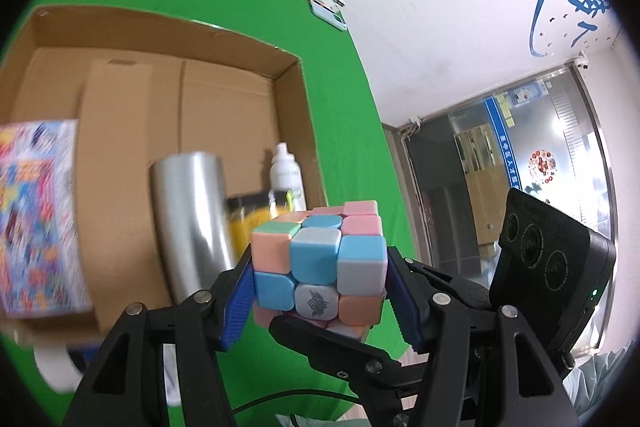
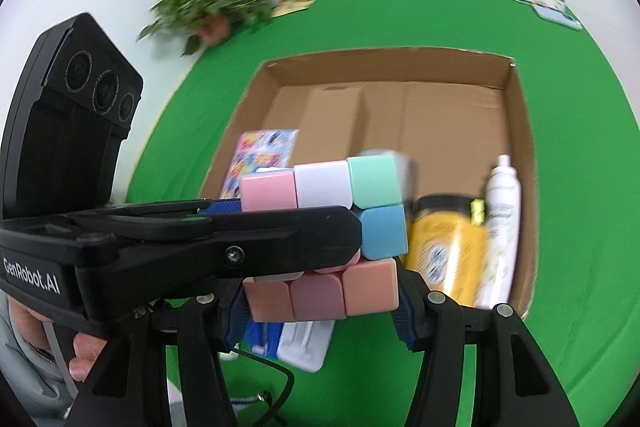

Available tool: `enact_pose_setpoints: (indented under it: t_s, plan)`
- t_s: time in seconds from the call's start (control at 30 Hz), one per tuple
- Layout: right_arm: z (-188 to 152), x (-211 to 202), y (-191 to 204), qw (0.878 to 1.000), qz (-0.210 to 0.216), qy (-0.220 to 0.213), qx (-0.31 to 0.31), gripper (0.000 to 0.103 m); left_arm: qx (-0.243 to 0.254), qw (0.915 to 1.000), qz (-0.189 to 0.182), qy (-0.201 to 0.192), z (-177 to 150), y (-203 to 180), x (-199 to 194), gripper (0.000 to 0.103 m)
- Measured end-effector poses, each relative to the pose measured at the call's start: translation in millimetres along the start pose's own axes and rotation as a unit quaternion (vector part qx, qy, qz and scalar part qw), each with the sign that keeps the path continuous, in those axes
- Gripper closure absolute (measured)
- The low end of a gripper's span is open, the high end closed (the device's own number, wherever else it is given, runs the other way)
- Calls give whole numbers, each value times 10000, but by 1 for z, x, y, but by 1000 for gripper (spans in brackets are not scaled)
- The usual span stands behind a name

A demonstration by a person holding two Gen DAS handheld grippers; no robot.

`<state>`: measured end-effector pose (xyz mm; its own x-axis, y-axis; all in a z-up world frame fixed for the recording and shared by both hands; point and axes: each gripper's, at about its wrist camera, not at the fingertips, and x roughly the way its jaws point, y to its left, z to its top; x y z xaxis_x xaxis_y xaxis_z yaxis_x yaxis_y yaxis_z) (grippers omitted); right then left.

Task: Organize rigid objects
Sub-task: 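Lower the cube into the tray between jar and bottle, release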

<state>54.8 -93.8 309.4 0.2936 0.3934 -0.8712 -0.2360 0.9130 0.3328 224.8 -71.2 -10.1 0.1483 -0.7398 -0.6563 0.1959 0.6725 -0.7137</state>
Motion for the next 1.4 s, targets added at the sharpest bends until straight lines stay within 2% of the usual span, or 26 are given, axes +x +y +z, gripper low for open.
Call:
enact_pose_setpoints:
  t_s: [0.13,0.33,0.47,0.6,0.67,0.77,0.8,0.83,0.9,0.93,1.0,1.1,1.17,1.27,1.3,1.33,1.37,1.4]
  plan:
    - [33,18,-33,9998,-61,-3,215,48,15,9999,-28,116,34,8,27,44]
    - [73,56,-76,9993,-146,32,347,48,-312,9991,-11,304,71,36,64,43]
    - [86,83,-96,9989,-200,138,400,48,-507,9975,207,440,78,51,79,42]
    - [82,109,-116,9960,-608,426,499,48,-505,9971,436,373,78,61,72,42]
    - [79,123,-122,9921,-966,697,399,48,-565,9965,519,319,72,67,62,42]
    - [70,139,-133,9872,-1013,1045,647,46,-560,9956,733,180,60,73,38,42]
    - [70,139,-135,9866,-1031,1030,729,41,-552,9951,812,81,53,73,25,42]
    - [71,137,-136,9854,-1123,1011,786,29,-552,9947,868,-20,48,72,14,42]
    - [73,123,-134,9852,-1261,794,850,22,-543,9928,1029,-290,35,69,-14,42]
    - [73,113,-129,9864,-1230,669,861,22,-524,9912,1135,-439,29,67,-26,42]
    - [71,90,-121,9883,-1217,423,820,20,-398,9844,1488,-851,13,58,-59,41]
    - [62,60,-104,9880,-1380,130,684,14,-238,9675,2120,-1359,-6,48,-99,24]
    - [55,44,-95,9872,-1467,4,631,13,-139,9571,2387,-1636,-22,43,-125,24]
    - [42,23,-81,9885,-1376,-122,616,17,-167,9498,2532,-1830,-37,41,-146,24]
    - [36,17,-75,9895,-1308,-144,593,34,-164,9491,2504,-1903,-43,40,-153,26]
    - [32,9,-68,9904,-1257,-149,554,61,-115,9494,2455,-1956,-49,39,-158,47]
    - [28,6,-60,9911,-1226,-121,499,71,5,9530,2312,-1956,-56,37,-163,71]
    - [19,-5,-56,9917,-1191,-131,461,73,47,9561,2267,-1859,-59,36,-162,100]
